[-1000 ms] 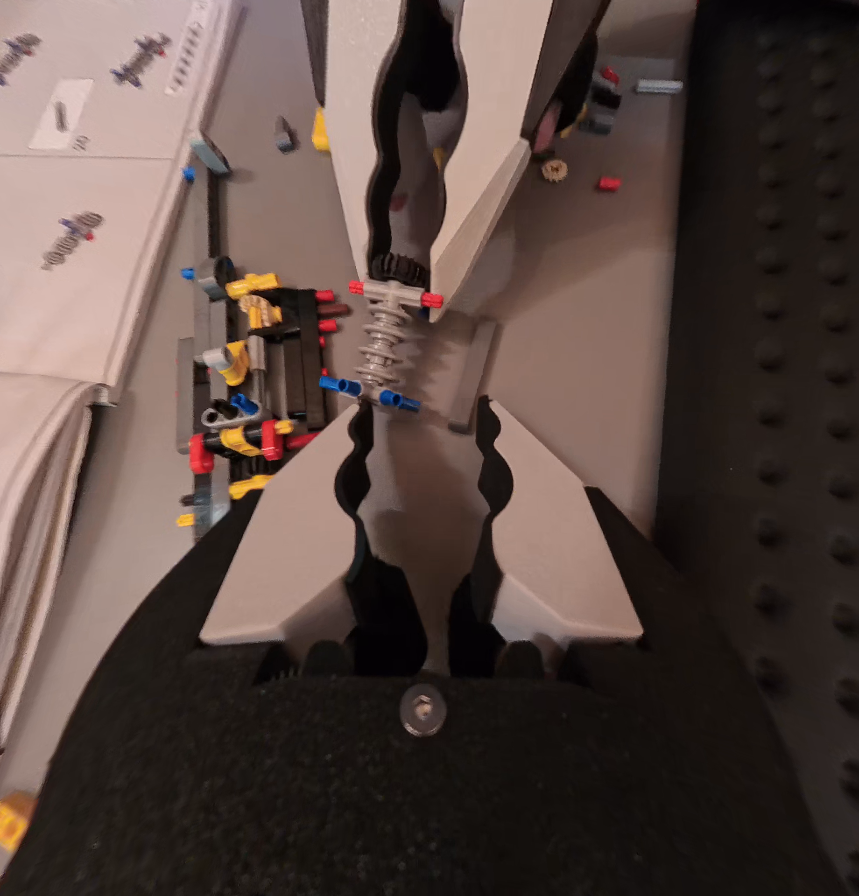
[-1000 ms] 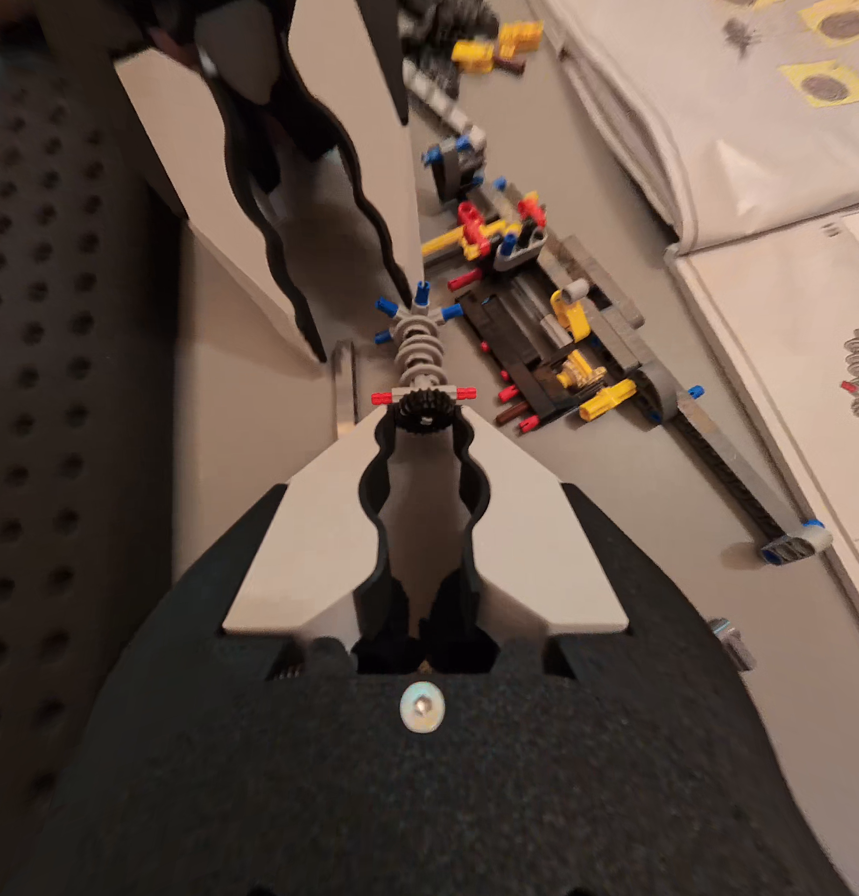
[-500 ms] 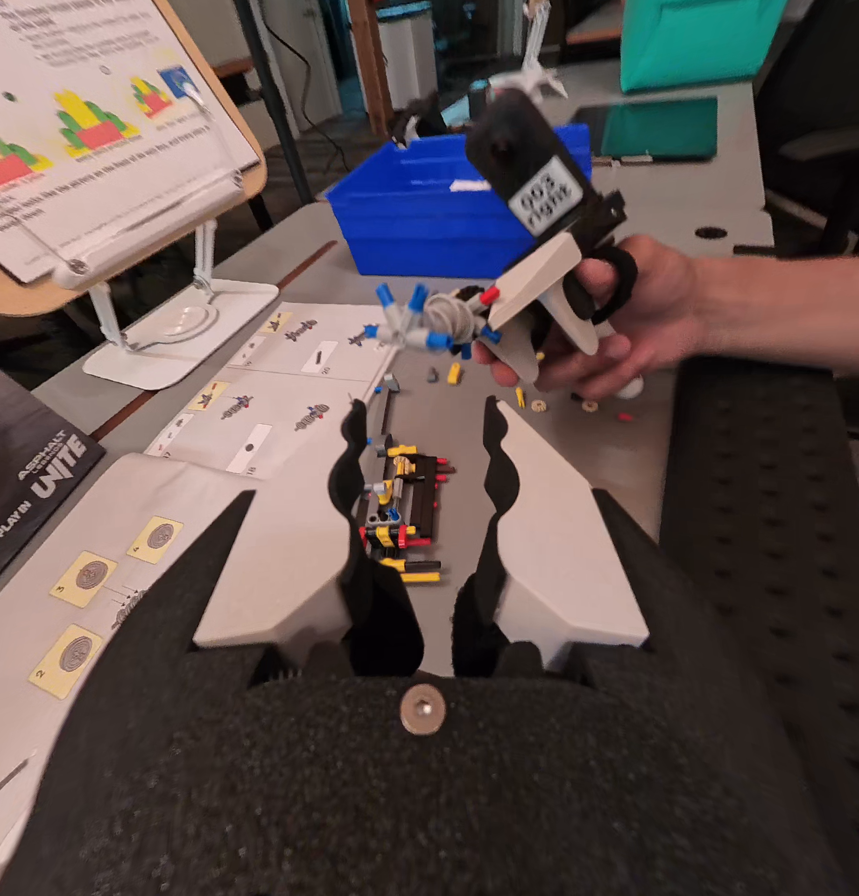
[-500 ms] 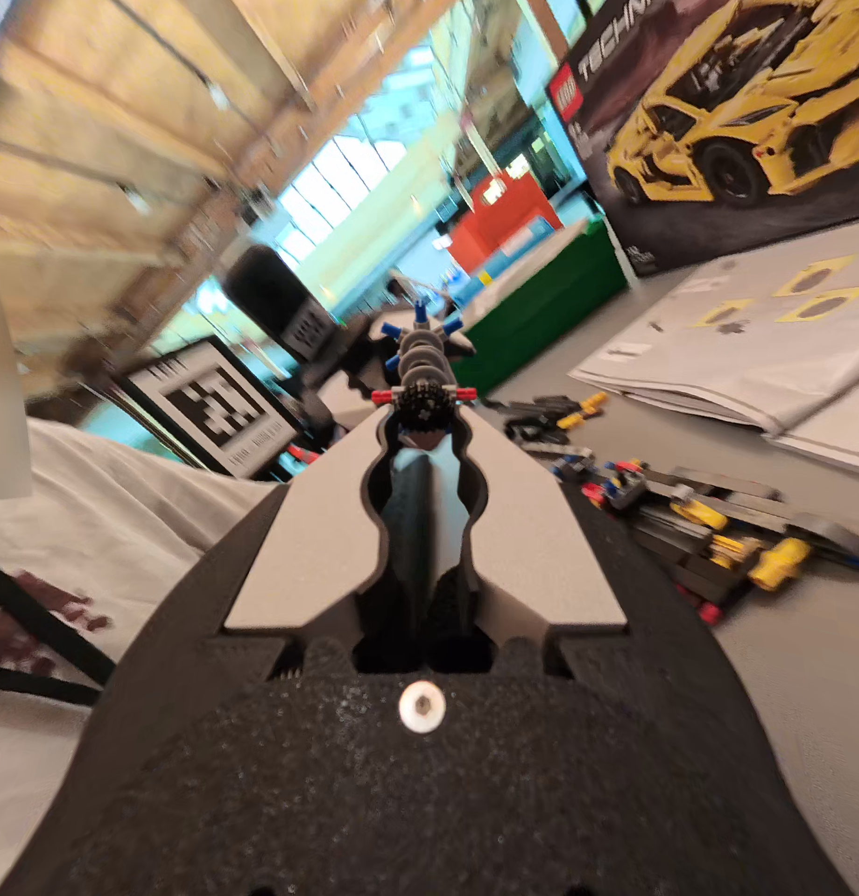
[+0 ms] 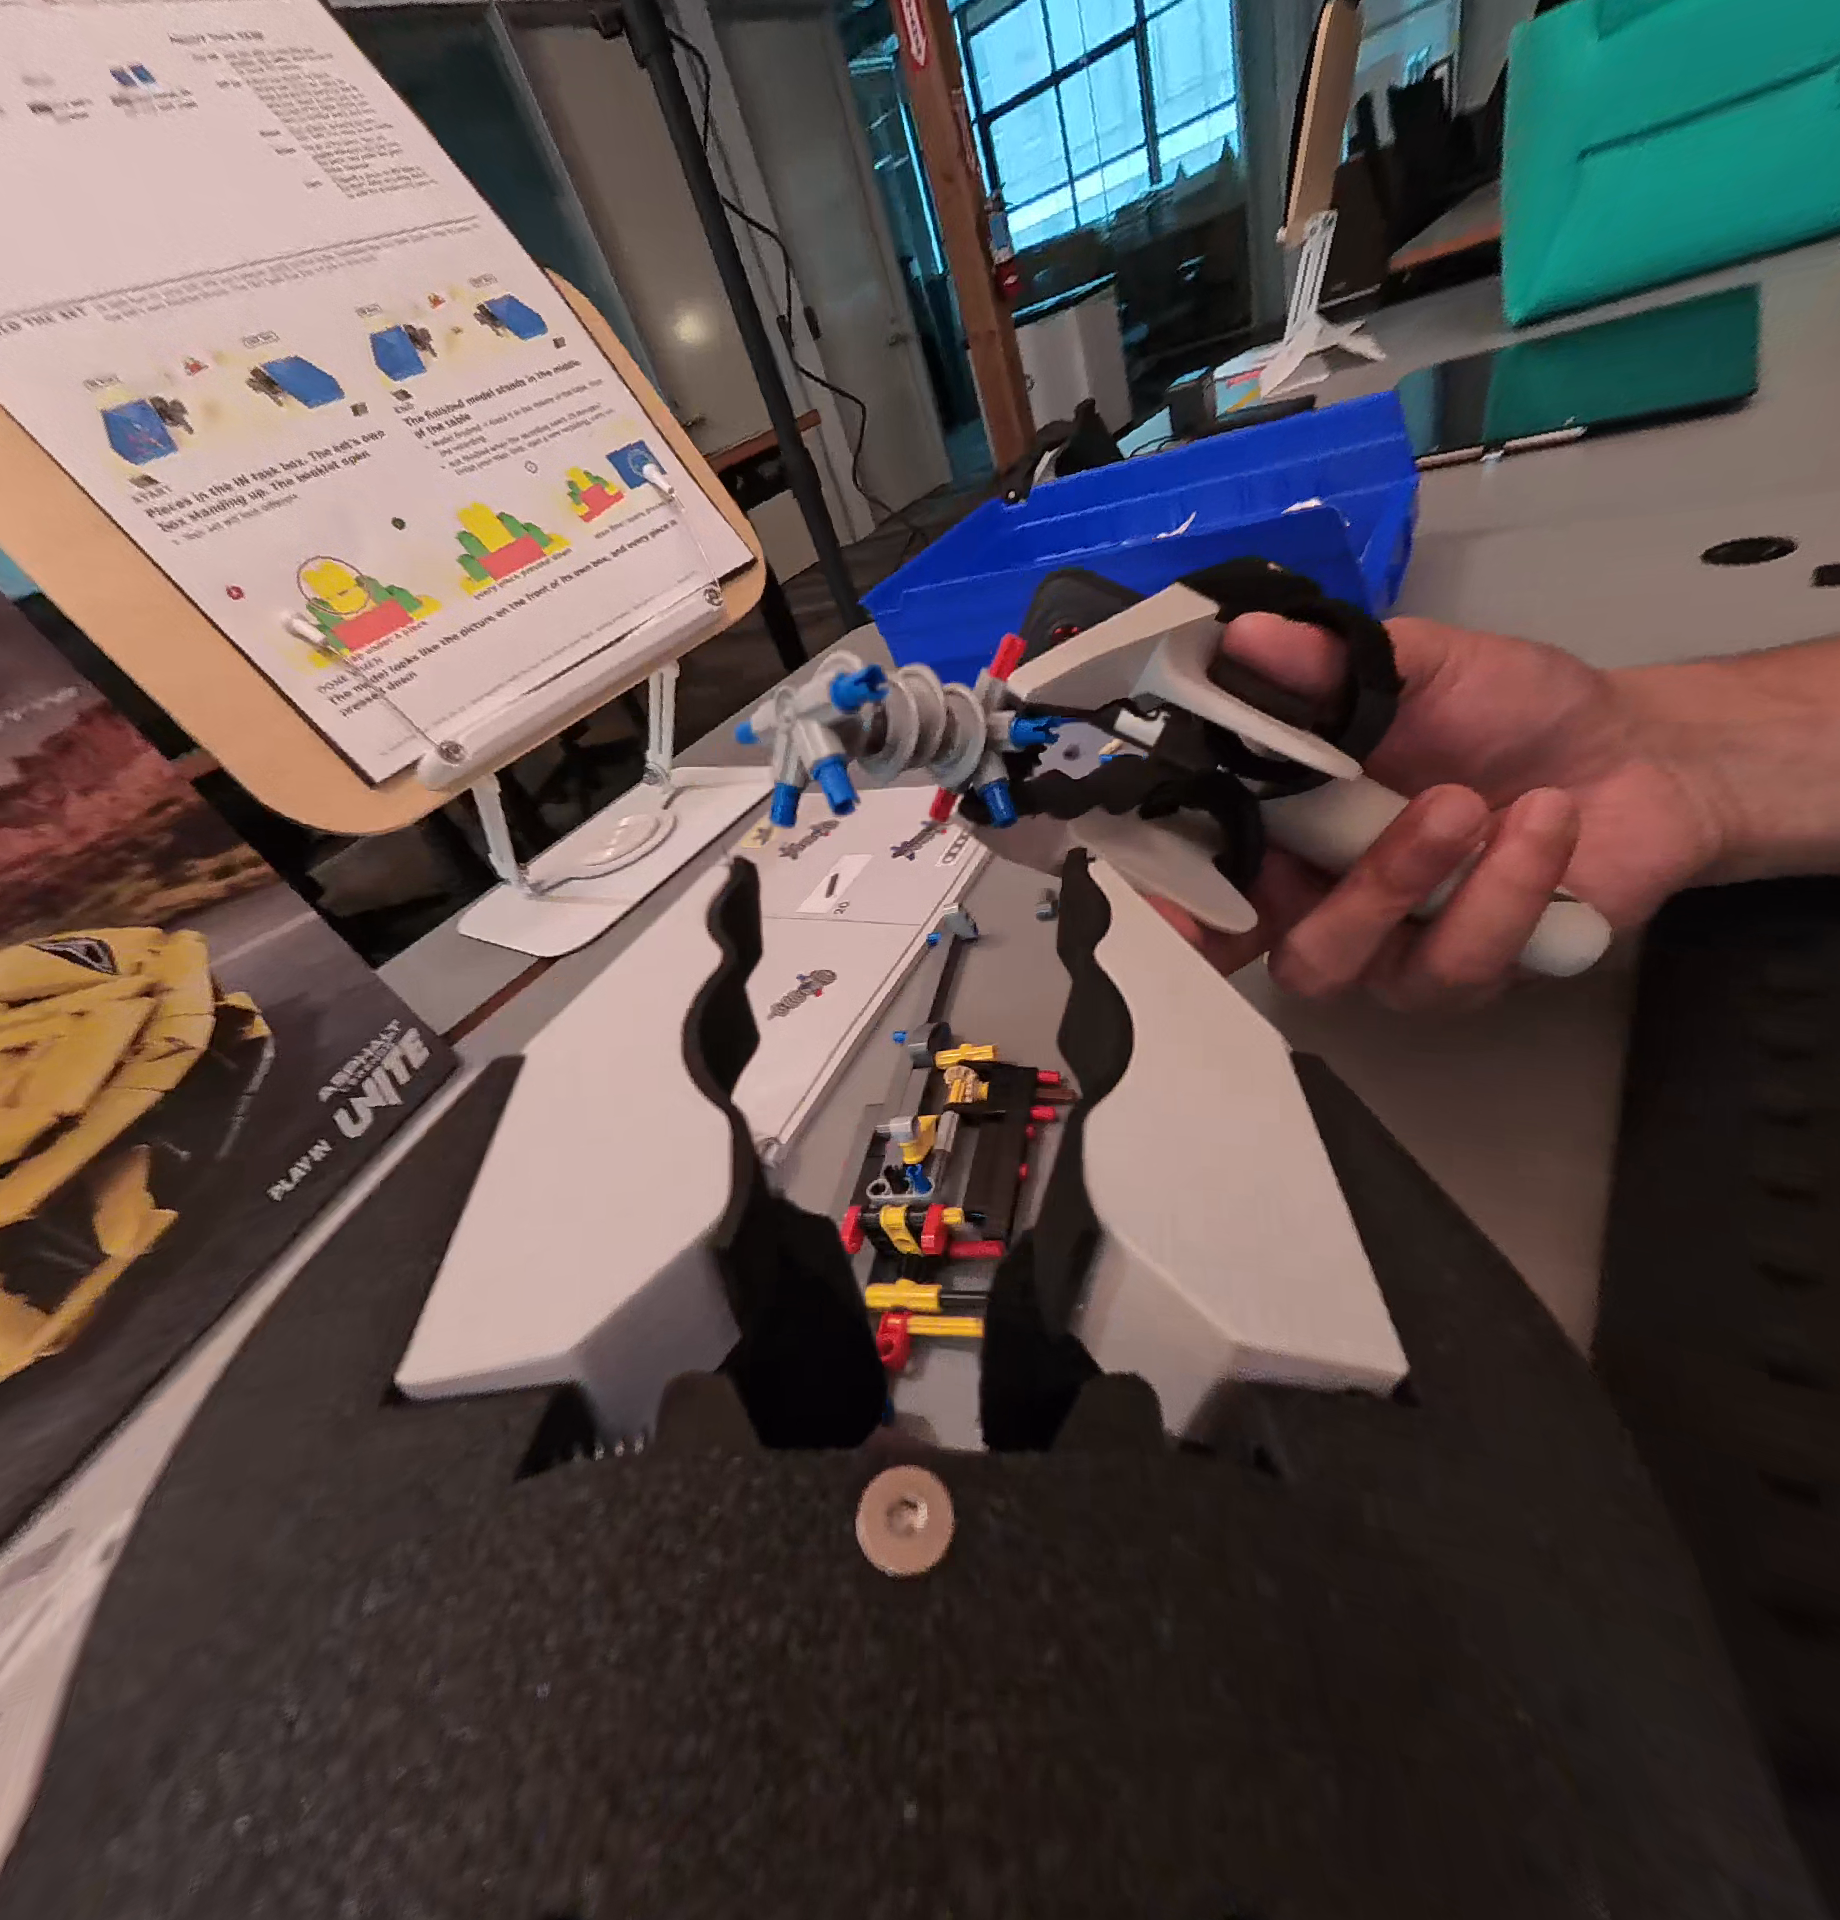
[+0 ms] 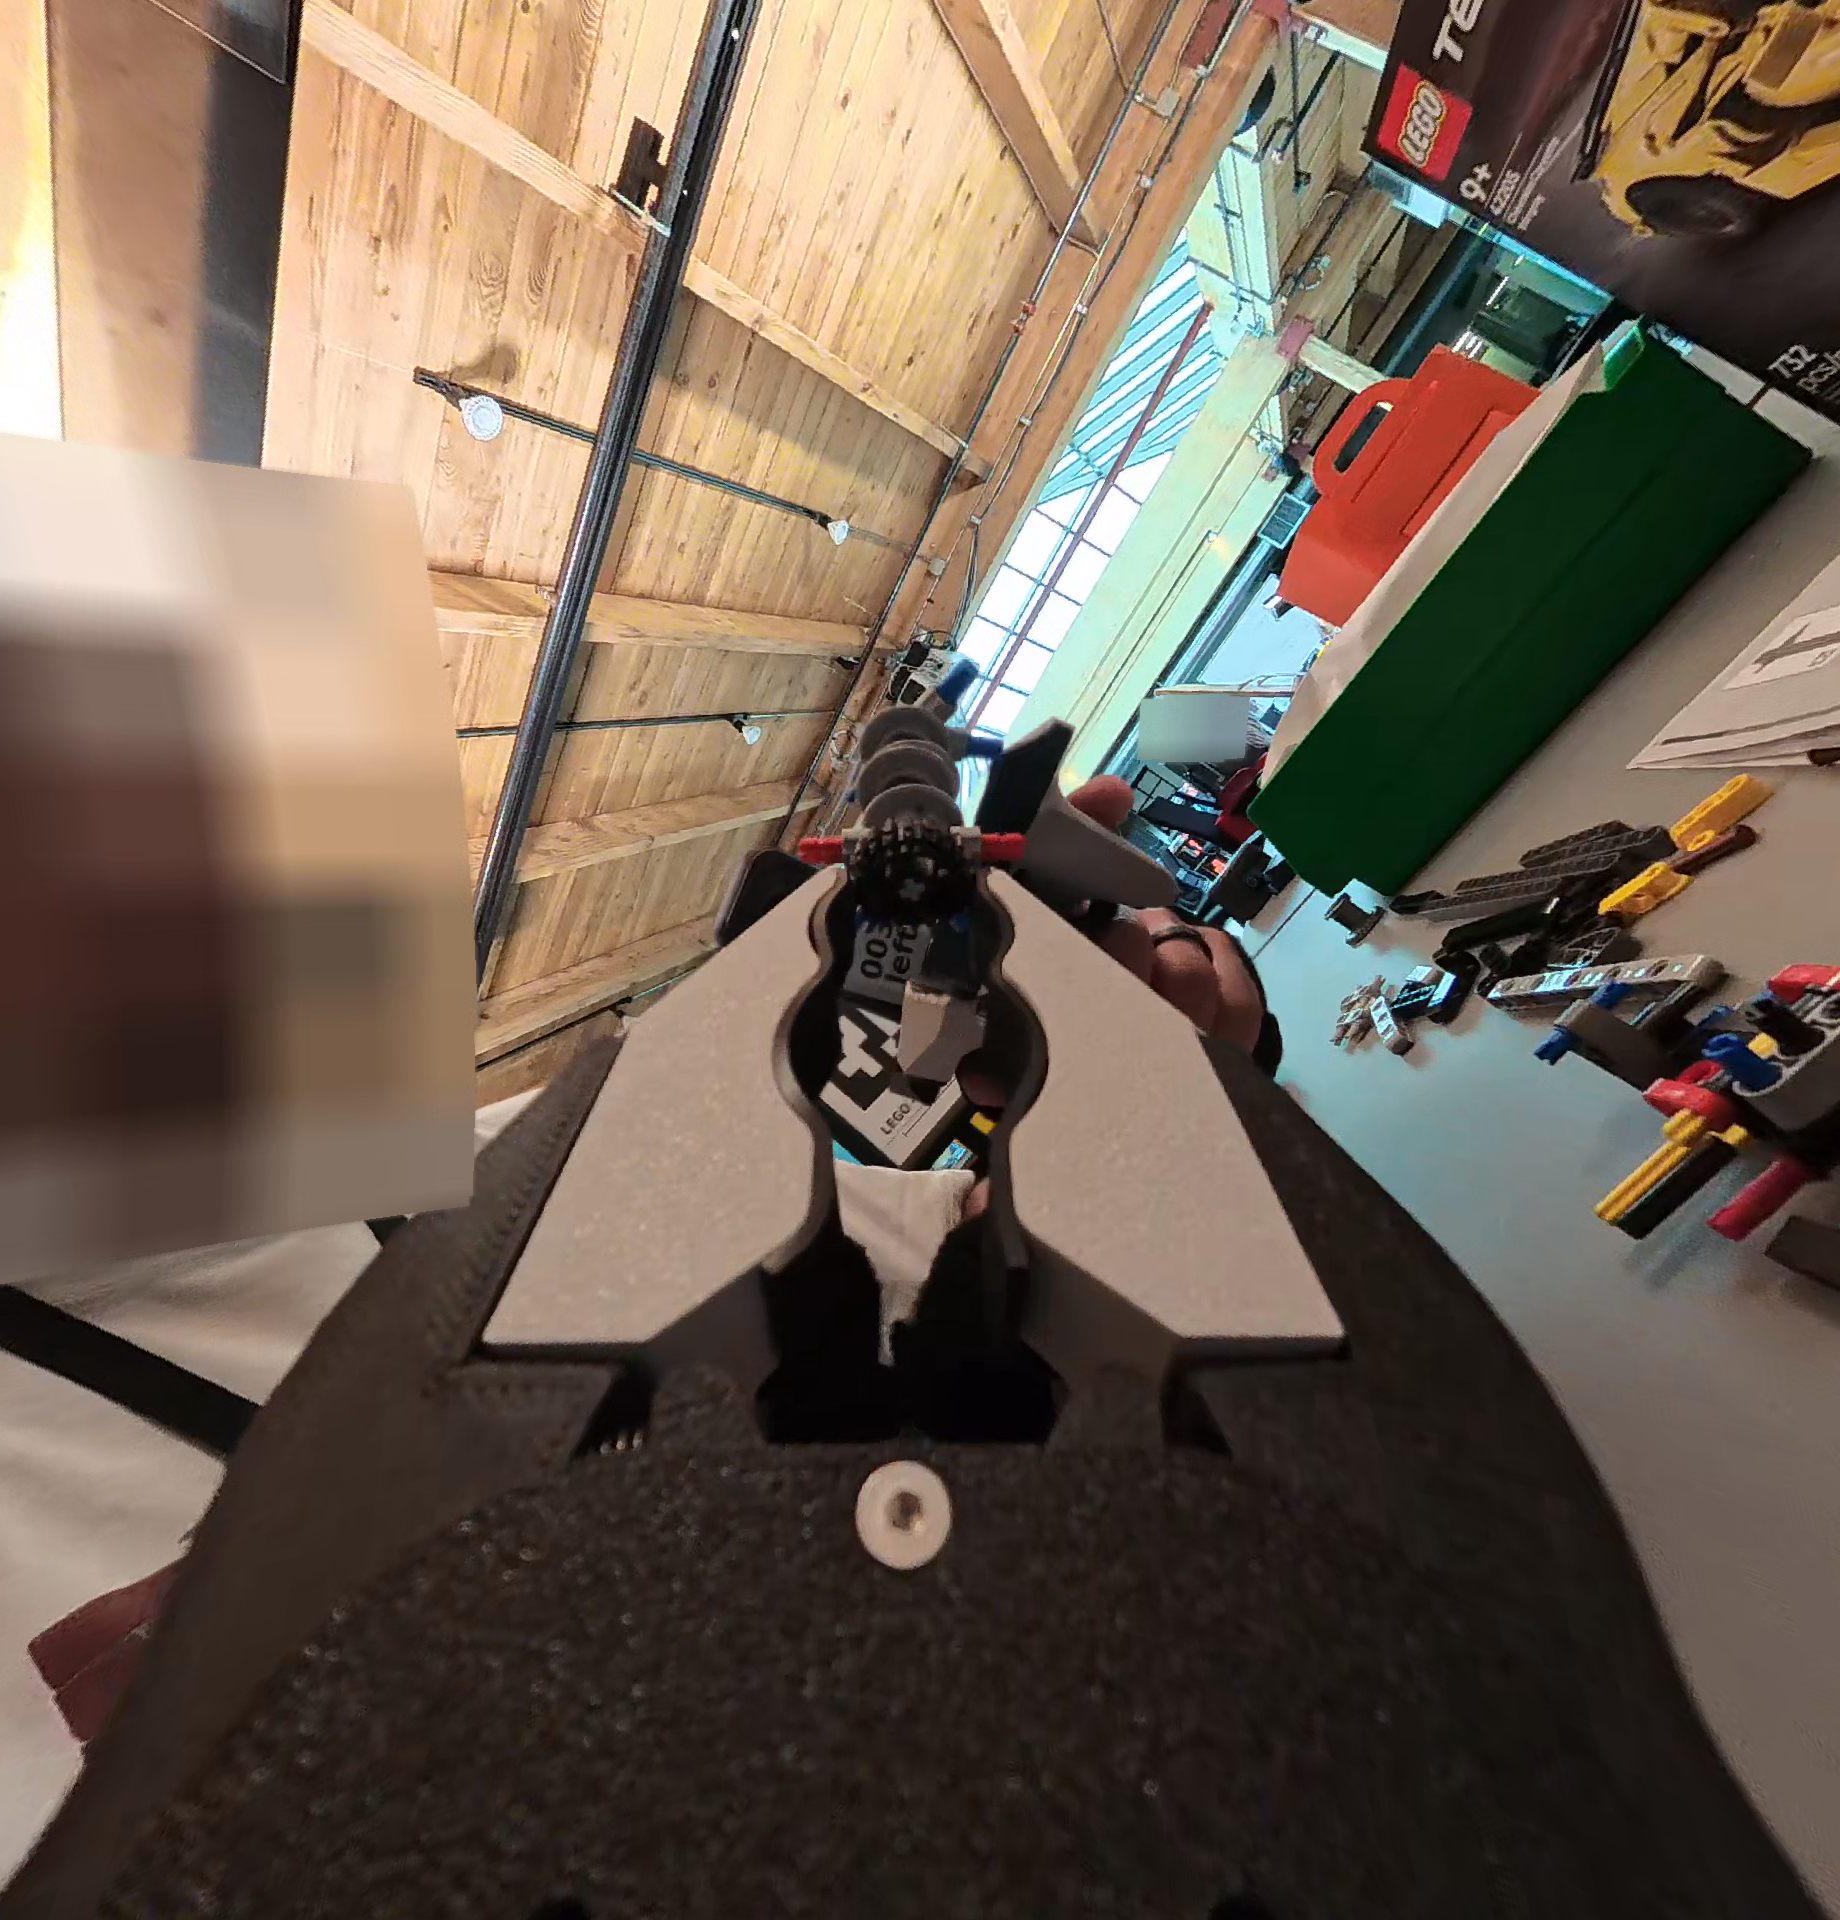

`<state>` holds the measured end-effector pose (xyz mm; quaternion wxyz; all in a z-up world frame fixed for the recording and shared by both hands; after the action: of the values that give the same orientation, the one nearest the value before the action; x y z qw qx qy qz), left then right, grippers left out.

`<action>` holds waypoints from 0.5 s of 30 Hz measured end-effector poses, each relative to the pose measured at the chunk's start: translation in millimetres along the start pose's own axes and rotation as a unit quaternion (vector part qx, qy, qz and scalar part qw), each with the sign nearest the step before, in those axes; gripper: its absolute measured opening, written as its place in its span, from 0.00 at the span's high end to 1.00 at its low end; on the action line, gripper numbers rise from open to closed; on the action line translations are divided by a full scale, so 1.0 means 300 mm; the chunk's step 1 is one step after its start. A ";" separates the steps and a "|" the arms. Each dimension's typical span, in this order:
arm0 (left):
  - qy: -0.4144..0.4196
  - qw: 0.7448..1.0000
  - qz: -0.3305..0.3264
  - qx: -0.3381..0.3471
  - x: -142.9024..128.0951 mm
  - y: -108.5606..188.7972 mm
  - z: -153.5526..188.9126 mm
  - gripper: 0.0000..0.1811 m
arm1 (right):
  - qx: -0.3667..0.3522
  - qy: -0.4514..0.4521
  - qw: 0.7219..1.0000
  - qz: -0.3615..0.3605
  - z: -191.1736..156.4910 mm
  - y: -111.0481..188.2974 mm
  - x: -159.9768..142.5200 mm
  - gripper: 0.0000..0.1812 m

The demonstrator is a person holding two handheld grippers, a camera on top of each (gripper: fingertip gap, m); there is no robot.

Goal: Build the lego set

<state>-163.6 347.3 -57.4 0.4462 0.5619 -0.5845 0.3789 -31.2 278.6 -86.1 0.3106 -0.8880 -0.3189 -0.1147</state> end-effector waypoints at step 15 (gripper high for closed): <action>0.146 0.978 0.052 -0.137 -0.024 0.045 -0.036 0.72 | -0.015 0.023 0.998 -0.050 0.000 0.000 -0.027 0.89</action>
<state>-176.2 361.1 -60.1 0.5788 0.4028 -0.5879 0.3964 -37.6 274.5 -89.3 0.2986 -0.8727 -0.3538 -0.1550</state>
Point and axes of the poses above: each gripper's, where its closed fingertips meet, y back along the fingers, x out of its top, z = x × y across the jaws, the point moved 8 cm from there along y, back along the fingers, and after that the axes turned 1 degree about z, right-handed, at the moved point
